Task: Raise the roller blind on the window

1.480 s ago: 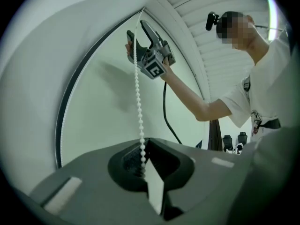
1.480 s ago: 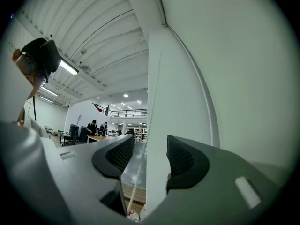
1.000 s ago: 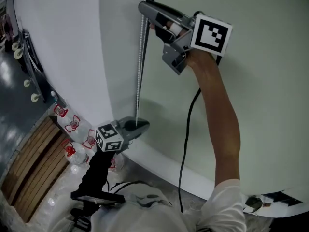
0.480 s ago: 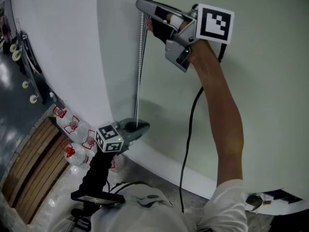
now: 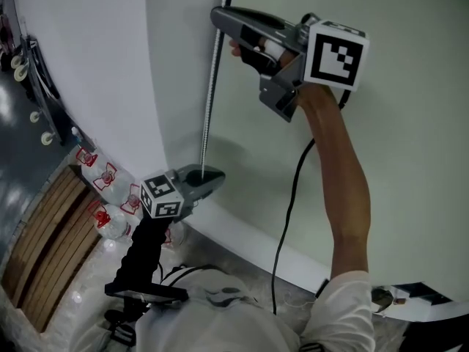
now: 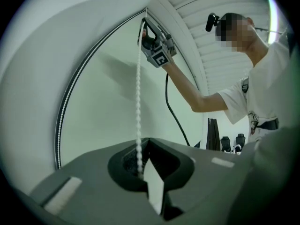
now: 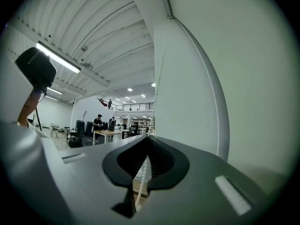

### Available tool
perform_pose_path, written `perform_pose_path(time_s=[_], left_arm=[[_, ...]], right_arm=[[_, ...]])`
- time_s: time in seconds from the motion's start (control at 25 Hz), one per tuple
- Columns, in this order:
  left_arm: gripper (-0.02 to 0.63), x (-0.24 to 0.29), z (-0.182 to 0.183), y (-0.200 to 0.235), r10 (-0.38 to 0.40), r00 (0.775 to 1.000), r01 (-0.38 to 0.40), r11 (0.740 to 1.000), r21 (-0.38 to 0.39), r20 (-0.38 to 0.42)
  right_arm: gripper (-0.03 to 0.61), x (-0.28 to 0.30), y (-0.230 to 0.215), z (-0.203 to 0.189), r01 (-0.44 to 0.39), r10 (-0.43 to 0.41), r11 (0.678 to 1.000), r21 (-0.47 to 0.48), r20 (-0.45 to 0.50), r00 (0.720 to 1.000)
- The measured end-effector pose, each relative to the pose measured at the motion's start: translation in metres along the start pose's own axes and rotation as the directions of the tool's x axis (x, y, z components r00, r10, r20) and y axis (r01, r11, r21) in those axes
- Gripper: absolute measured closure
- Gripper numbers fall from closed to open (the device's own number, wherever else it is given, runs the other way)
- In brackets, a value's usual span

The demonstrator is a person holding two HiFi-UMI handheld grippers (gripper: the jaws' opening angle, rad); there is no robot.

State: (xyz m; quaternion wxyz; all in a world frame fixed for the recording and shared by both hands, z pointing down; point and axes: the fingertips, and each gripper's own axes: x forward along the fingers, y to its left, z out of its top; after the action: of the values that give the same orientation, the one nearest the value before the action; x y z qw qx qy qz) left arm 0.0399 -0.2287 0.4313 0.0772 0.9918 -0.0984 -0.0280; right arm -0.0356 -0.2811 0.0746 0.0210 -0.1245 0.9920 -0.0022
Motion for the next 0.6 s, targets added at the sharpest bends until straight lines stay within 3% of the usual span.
perform_pose_path(time_s=[0.2,0.4,0.6], left_arm=[[0.615,0.0,-0.007,0.0,0.002,1.0,-0.002,1.0,0.001,0.0],[0.615,0.002,0.005,0.003,0.002,1.0,-0.002,1.0,0.0,0.011],[0.615,0.003,0.001,0.0,-0.003,1.0,0.003,1.0,-0.008,0.014]], right_arm=[[0.572,-0.011,0.0,-0.081,0.028,-0.026,0.999,0.025,-0.068,0.997],[0.572,-0.011,0.006,-0.135,0.048,-0.043,0.998,0.044,-0.108,0.993],[0.572,-0.022,0.016,-0.199,0.061,-0.044,0.99,0.124,-0.134,0.99]])
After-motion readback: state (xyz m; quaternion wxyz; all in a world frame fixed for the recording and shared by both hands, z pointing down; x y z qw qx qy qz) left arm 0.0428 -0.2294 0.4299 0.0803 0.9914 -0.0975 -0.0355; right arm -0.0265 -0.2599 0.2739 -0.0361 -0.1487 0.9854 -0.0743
